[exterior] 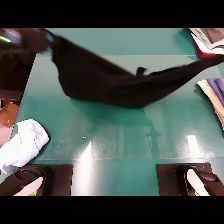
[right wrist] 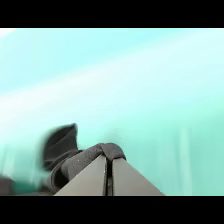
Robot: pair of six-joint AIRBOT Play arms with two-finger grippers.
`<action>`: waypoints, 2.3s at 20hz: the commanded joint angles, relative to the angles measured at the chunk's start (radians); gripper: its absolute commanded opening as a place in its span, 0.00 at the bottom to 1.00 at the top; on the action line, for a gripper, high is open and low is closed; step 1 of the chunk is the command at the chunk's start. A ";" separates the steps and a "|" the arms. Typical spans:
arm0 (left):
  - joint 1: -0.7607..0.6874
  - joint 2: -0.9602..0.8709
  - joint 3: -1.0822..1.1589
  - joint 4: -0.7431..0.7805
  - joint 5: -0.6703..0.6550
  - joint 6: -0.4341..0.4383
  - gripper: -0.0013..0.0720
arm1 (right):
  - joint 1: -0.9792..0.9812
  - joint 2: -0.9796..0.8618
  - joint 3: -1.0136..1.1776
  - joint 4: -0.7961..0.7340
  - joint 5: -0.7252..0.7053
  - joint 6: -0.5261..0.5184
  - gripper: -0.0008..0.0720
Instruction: Fold the shirts.
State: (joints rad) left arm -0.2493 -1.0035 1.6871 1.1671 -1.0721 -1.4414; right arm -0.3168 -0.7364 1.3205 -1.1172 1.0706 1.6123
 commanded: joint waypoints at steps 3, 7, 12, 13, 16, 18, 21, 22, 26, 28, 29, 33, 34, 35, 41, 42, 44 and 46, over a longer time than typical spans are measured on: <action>0.005 0.056 0.272 0.058 -0.055 0.008 0.05 | -0.084 0.030 0.231 0.000 0.014 -0.002 0.04; 0.005 0.059 0.400 0.063 -0.093 0.006 0.05 | -0.084 -0.011 0.399 -0.004 0.062 -0.010 0.04; 0.005 0.140 0.420 0.060 -0.062 -0.003 0.05 | -0.084 -0.018 0.566 -0.061 0.095 -0.024 0.04; 0.005 0.155 0.420 0.060 -0.048 -0.013 0.05 | -0.084 -0.013 0.597 -0.086 0.116 -0.024 0.04; 0.005 0.174 0.437 0.041 -0.040 -0.030 0.05 | -0.084 -0.032 0.668 -0.145 0.218 -0.020 0.04; 0.005 0.172 0.431 0.048 -0.070 -0.030 0.05 | -0.084 -0.081 0.723 -0.142 0.346 -0.002 0.04; 0.005 0.171 0.331 0.162 -0.111 -0.055 0.05 | -0.084 -0.208 0.768 -0.141 0.571 0.060 0.04; 0.005 0.168 0.280 0.219 -0.121 -0.056 0.05 | -0.084 -0.249 0.751 -0.142 0.616 0.076 0.03; 0.005 0.033 0.151 0.391 -0.196 -0.097 0.05 | -0.080 -0.433 0.624 -0.140 0.703 0.117 0.04; 0.005 -0.098 0.140 0.390 -0.228 -0.094 0.05 | -0.056 -0.529 0.579 -0.143 0.698 0.116 0.04; 0.005 -0.171 0.140 0.393 -0.226 -0.086 0.05 | -0.042 -0.575 0.563 -0.143 0.666 0.115 0.04; 0.012 -0.421 0.140 0.398 -0.178 -0.069 0.05 | 0.036 -0.727 0.543 -0.143 0.453 0.096 0.04; 0.025 -0.472 0.140 0.398 -0.156 -0.070 0.05 | 0.056 -0.758 0.543 -0.143 0.399 0.094 0.04; 0.040 -0.510 0.140 0.397 -0.133 -0.070 0.05 | 0.081 -0.789 0.543 -0.145 0.348 0.080 0.04; 0.122 -0.630 0.140 0.389 0.051 -0.062 0.05 | 0.201 -0.939 0.543 -0.225 0.119 0.059 0.04; 0.127 -0.640 0.140 0.378 0.078 -0.029 0.05 | 0.214 -0.955 0.542 -0.223 0.092 0.047 0.03; 0.132 -0.654 0.140 0.371 0.086 0.035 0.05 | 0.236 -0.980 0.542 -0.223 0.075 0.040 0.04; 0.132 -0.655 0.121 0.372 0.041 0.076 0.05 | 0.255 -0.995 0.542 -0.223 0.104 0.017 0.03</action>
State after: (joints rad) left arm -0.1261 -1.6390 1.8206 1.5452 -1.0271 -1.4364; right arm -0.0933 -1.6974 1.8629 -1.3304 1.1976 1.6558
